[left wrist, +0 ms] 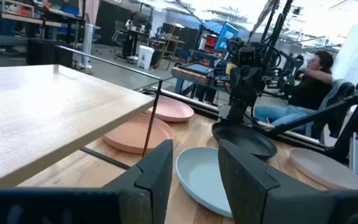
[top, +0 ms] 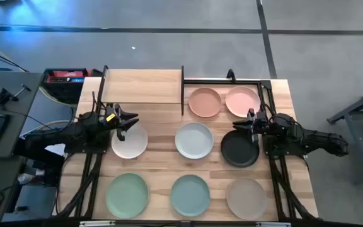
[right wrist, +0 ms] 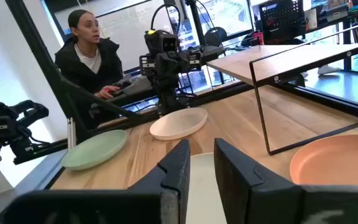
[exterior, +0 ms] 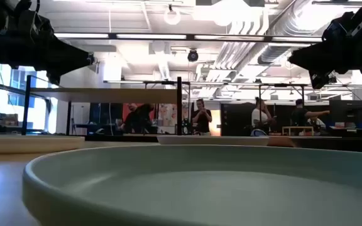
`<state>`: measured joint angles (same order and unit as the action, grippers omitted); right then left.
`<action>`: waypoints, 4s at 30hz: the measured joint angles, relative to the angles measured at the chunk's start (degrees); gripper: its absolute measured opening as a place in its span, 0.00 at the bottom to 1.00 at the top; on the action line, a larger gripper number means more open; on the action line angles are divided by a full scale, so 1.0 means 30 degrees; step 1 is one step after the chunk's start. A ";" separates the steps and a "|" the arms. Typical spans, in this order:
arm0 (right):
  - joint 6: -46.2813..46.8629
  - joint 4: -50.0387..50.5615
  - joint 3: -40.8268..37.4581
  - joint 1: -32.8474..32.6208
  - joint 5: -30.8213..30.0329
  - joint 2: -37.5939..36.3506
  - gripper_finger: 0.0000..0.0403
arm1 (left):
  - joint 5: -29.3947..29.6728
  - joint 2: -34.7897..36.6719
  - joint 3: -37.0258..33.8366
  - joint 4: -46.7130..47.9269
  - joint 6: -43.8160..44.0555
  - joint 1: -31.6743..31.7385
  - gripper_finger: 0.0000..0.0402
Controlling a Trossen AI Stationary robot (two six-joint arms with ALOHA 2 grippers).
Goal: Place and stack plates onto a shelf
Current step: Put the light blue plate on the shelf
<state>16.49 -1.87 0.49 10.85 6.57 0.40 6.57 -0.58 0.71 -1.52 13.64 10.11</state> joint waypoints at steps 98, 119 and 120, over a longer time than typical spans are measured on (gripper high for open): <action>-0.0999 0.7231 2.0706 -0.6860 -0.0052 3.1633 0.26 | 0.0714 0.0000 0.0007 -0.0705 0.1571 -0.0001 0.30; -0.1661 0.6958 2.0699 -0.7102 -0.1050 3.4257 0.26 | 0.0714 0.0000 0.0007 -0.0080 0.1348 -0.0001 0.30; -0.1658 0.6959 2.0691 -0.7102 -0.1050 3.4331 0.26 | 0.0714 0.0000 0.0007 -0.0087 0.1220 -0.0005 0.30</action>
<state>11.52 19.01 62.57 -10.46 3.42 103.40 8.71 -0.58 0.73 -1.78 17.30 10.09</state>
